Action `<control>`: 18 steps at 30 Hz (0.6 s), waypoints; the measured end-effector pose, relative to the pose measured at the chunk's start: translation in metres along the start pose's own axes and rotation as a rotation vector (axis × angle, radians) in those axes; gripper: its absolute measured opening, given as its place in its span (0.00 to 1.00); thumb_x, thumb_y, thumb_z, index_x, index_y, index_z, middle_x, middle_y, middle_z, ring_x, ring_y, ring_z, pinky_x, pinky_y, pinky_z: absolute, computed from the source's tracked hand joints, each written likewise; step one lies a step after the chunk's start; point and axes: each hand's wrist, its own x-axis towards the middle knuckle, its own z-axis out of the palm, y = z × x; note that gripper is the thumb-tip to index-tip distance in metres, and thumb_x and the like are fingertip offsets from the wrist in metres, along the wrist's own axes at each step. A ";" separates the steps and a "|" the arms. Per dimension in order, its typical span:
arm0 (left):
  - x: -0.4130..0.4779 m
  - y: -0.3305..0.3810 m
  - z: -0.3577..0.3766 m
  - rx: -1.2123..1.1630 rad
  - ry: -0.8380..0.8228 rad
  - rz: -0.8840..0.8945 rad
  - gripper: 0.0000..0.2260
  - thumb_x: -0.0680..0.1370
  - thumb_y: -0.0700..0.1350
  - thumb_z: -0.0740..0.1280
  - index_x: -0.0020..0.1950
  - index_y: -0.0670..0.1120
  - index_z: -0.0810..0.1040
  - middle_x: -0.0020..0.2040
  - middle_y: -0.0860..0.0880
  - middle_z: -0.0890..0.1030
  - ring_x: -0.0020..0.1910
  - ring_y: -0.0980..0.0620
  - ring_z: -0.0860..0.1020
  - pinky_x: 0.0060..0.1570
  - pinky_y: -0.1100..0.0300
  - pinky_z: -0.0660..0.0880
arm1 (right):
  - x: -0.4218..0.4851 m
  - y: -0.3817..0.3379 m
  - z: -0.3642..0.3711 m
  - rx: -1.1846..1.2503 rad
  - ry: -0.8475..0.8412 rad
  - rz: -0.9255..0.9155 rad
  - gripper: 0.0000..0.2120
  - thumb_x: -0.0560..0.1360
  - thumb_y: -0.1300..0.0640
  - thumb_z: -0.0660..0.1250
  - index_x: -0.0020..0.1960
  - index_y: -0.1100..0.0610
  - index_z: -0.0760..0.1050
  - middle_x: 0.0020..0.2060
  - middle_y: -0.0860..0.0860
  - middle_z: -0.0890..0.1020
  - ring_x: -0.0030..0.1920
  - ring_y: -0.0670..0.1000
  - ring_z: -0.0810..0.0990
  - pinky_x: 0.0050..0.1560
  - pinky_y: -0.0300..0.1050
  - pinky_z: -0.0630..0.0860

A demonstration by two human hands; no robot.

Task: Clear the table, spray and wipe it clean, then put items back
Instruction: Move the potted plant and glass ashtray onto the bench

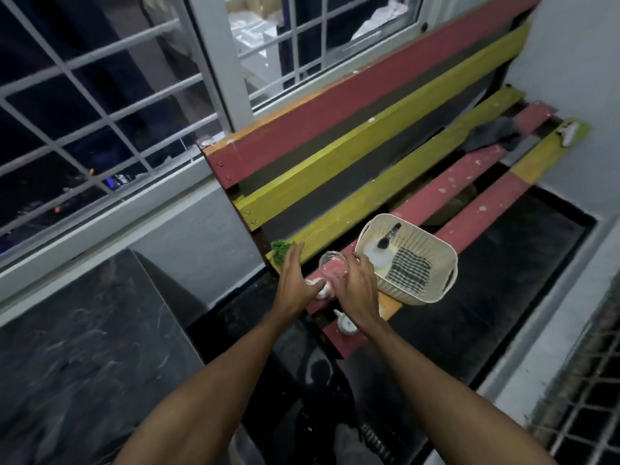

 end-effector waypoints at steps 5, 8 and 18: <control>-0.032 0.029 -0.001 0.006 -0.061 0.069 0.42 0.74 0.49 0.77 0.82 0.48 0.58 0.82 0.47 0.59 0.79 0.45 0.63 0.76 0.47 0.65 | -0.037 -0.001 -0.041 0.018 0.063 0.010 0.25 0.77 0.56 0.68 0.72 0.56 0.69 0.67 0.55 0.71 0.69 0.55 0.70 0.69 0.54 0.69; -0.041 0.040 0.004 0.020 -0.106 0.097 0.40 0.75 0.50 0.76 0.81 0.47 0.60 0.81 0.47 0.63 0.78 0.48 0.65 0.71 0.59 0.63 | -0.052 0.009 -0.062 0.052 0.145 0.050 0.24 0.78 0.55 0.68 0.72 0.57 0.70 0.65 0.54 0.73 0.66 0.55 0.72 0.67 0.53 0.71; 0.003 0.076 0.076 0.007 -0.231 0.116 0.32 0.75 0.48 0.76 0.76 0.46 0.68 0.67 0.57 0.77 0.69 0.59 0.74 0.60 0.77 0.65 | -0.025 0.100 -0.097 0.077 0.182 0.284 0.26 0.77 0.58 0.68 0.73 0.58 0.69 0.69 0.56 0.72 0.71 0.57 0.69 0.71 0.52 0.69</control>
